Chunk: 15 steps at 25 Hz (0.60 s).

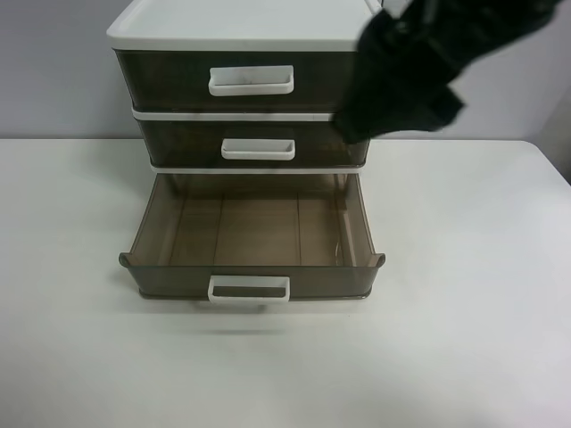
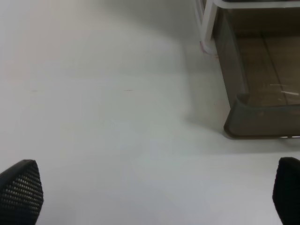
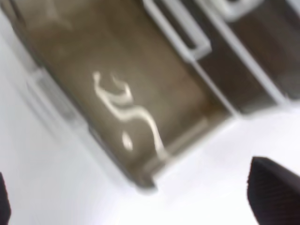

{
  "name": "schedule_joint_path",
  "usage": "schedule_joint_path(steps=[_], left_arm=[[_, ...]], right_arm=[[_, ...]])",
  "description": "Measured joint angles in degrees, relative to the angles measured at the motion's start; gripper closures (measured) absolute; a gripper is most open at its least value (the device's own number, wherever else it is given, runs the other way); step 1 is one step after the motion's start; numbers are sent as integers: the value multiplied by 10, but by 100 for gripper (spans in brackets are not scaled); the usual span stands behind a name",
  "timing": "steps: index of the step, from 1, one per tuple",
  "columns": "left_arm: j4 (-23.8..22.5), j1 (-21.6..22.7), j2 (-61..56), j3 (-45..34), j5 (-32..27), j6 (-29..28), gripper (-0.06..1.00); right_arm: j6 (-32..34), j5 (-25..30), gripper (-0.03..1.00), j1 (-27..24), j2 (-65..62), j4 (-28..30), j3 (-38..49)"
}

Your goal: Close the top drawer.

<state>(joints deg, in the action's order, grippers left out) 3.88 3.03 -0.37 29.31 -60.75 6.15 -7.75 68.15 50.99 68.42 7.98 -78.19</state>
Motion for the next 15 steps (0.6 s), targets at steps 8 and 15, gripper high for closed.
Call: schedule_joint_path(steps=[8,15], left_arm=[[0,0,0,0,0,0,-5],[0,0,0,0,0,0,-5]], right_arm=[[38,15,-1,0,-213,13,117],[89,15,-1,0,-408,14,254]])
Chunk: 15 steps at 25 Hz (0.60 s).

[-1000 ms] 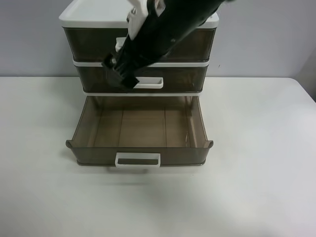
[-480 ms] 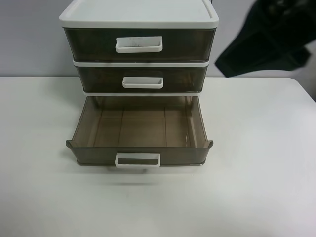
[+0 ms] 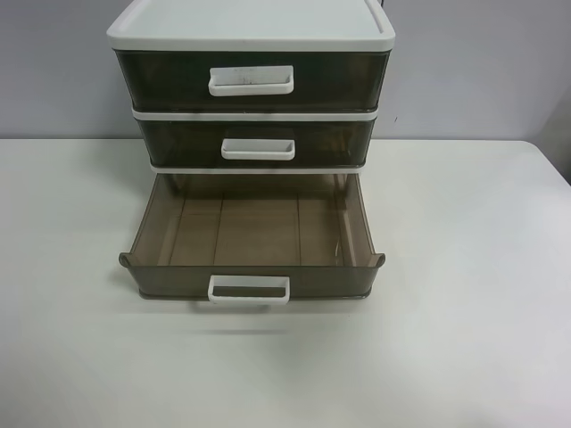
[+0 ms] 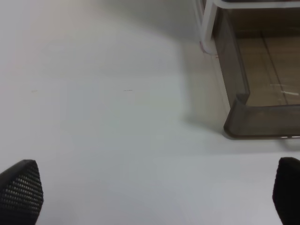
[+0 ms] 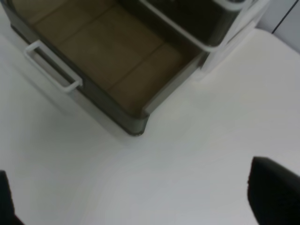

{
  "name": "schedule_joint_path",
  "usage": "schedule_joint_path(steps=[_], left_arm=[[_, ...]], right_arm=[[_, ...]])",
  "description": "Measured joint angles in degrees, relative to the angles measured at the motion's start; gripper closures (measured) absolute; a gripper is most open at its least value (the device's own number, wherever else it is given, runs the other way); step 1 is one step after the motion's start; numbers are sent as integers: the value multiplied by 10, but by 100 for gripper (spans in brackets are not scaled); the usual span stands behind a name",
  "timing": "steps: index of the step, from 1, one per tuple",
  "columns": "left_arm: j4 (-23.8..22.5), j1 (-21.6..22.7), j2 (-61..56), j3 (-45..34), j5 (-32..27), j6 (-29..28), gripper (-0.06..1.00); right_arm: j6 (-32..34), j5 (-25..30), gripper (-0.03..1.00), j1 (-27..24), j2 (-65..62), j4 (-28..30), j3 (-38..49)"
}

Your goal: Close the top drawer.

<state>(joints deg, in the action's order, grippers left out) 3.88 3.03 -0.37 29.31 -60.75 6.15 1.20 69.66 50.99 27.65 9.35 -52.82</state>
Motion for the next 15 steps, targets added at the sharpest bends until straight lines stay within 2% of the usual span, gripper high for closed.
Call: schedule_joint_path(steps=[5,7,10,15], left_arm=[[0,0,0,0,0,0,-5],[0,0,0,0,0,0,-5],[0,0,0,0,0,0,-5],[0,0,0,0,0,0,-5]], right_arm=[[39,-5,-1,-3,-98,-2,90],[42,-26,-1,-25,-126,-7,129],[44,-63,-1,-94,-162,-23,182],[22,-79,-1,-254,-238,-51,236]])
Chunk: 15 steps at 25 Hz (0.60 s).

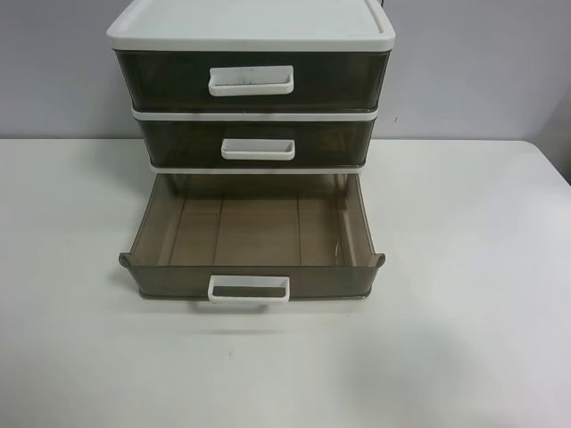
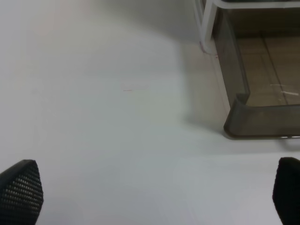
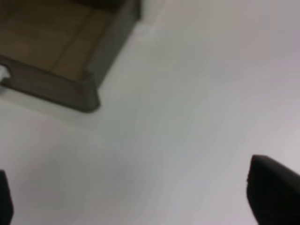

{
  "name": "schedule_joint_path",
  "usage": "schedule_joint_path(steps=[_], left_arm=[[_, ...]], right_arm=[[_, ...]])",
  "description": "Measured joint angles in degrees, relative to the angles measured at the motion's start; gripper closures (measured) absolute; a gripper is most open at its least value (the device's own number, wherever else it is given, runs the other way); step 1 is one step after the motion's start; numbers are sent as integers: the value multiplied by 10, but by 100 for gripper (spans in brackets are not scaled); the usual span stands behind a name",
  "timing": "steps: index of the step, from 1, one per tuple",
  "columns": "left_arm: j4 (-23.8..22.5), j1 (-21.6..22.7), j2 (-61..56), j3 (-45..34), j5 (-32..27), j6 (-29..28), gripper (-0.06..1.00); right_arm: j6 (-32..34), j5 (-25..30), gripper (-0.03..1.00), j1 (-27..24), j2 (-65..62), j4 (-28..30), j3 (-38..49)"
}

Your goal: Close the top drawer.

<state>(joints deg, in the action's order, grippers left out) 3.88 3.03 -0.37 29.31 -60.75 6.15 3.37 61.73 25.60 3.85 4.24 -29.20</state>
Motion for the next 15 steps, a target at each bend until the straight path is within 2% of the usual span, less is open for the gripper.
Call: schedule_joint_path(steps=[3,6,15], left_arm=[[0,0,0,0,0,0,-5],[0,0,0,0,0,0,-5],[0,0,0,0,0,0,-5]], right_arm=[[-20,-2,0,-78,-38,-11,2],[-27,-2,0,-116,-40,-16,2],[-28,-2,0,-122,-40,-16,2]])
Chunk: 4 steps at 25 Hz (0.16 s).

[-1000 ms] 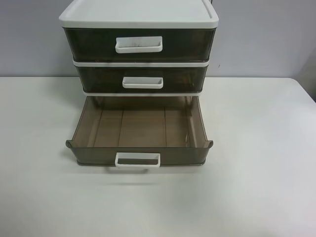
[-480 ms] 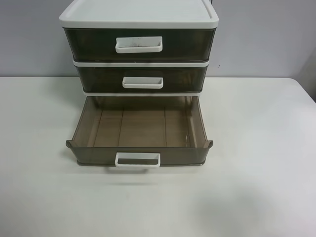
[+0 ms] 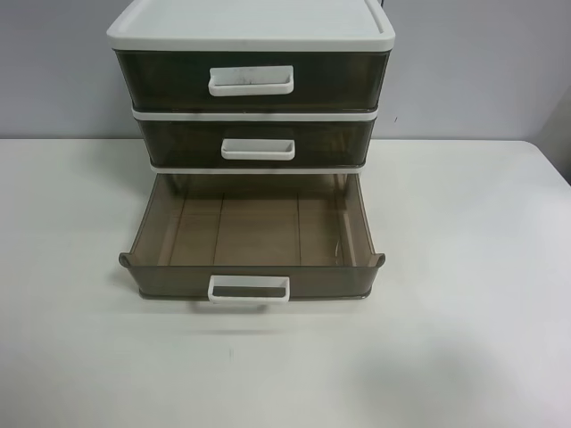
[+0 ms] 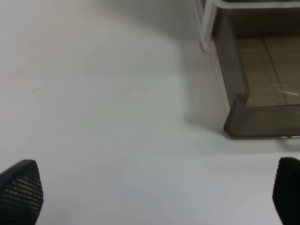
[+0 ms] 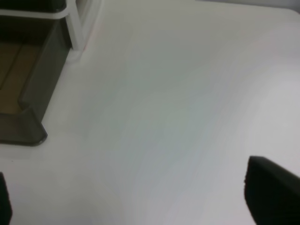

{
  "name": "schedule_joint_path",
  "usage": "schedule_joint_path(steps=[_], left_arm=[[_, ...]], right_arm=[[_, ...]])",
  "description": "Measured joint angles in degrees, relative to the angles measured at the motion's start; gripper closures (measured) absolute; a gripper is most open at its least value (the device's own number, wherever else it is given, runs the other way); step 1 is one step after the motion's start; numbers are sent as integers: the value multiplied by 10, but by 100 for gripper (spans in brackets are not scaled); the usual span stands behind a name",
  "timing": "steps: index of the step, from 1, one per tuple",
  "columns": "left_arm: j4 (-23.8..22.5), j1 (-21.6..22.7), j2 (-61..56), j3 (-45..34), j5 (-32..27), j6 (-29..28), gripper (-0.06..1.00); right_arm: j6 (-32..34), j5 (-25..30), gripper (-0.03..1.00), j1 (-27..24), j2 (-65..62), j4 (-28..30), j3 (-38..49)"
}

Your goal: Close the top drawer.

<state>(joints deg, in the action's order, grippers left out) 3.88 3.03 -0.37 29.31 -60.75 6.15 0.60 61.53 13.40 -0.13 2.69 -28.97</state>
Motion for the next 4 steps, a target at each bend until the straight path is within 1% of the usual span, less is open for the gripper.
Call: schedule_joint_path(steps=[4], left_arm=[[0,0,0,0,0,0,-5]], right_arm=[[0,0,0,0,0,0,0]])
